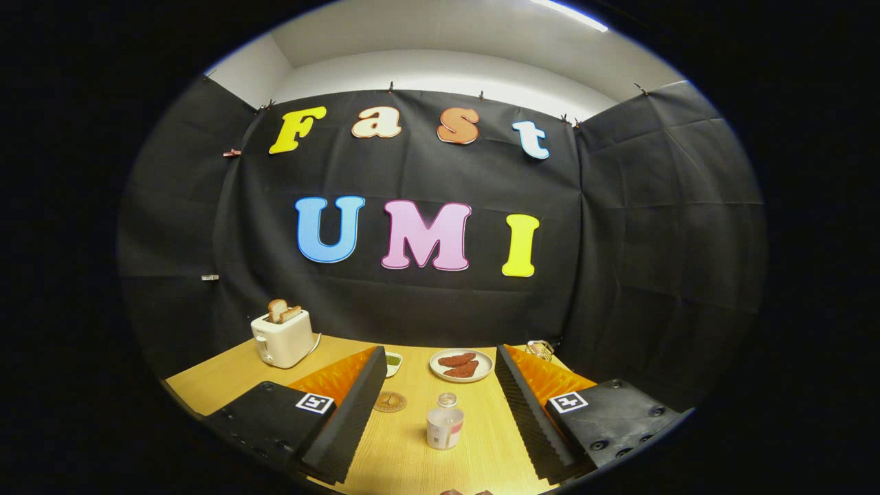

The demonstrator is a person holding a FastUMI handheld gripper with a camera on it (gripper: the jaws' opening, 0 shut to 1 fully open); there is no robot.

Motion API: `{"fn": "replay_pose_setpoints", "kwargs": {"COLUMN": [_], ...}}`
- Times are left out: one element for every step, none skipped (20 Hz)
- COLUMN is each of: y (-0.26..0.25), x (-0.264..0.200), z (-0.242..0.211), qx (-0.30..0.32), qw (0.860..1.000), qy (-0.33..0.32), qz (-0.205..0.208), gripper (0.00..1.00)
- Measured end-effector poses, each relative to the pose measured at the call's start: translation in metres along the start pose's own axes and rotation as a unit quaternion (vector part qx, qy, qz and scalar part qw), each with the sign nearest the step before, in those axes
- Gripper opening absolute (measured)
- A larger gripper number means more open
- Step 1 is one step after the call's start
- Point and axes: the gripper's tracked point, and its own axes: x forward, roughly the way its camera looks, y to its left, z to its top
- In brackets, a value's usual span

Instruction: Take the bottle from table, then pour the juice into the cup, finally place the bottle on the coaster

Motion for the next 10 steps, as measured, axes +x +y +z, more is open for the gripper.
{"fn": "replay_pose_setpoints", "kwargs": {"y": [0.001, 0.001, 0.001, 0.000, 0.000, -0.001, -0.002, -0.005, -0.007, -0.009], "x": [0.001, 0.001, 0.003, 0.004, 0.007, 0.009, 0.012, 0.016, 0.019, 0.024], "z": [0.001, 0.002, 0.002, 0.002, 0.002, 0.001, 0.001, -0.001, -0.005, -0.009], "qx": [0.000, -0.002, -0.004, -0.006, -0.007, -0.008, -0.008, -0.010, -0.011, -0.012], "qw": [1.000, 1.000, 1.000, 1.000, 1.000, 1.000, 1.000, 1.000, 1.000, 1.000], "qy": [0.000, 0.000, 0.000, 0.002, 0.004, 0.006, 0.007, 0.008, 0.011, 0.013], "qz": [0.001, 0.003, 0.005, 0.006, 0.009, 0.011, 0.013, 0.016, 0.019, 0.025], "gripper": [0.97, 0.97, 0.97, 0.97, 0.97, 0.97, 0.97, 0.97, 0.97, 0.97]}}
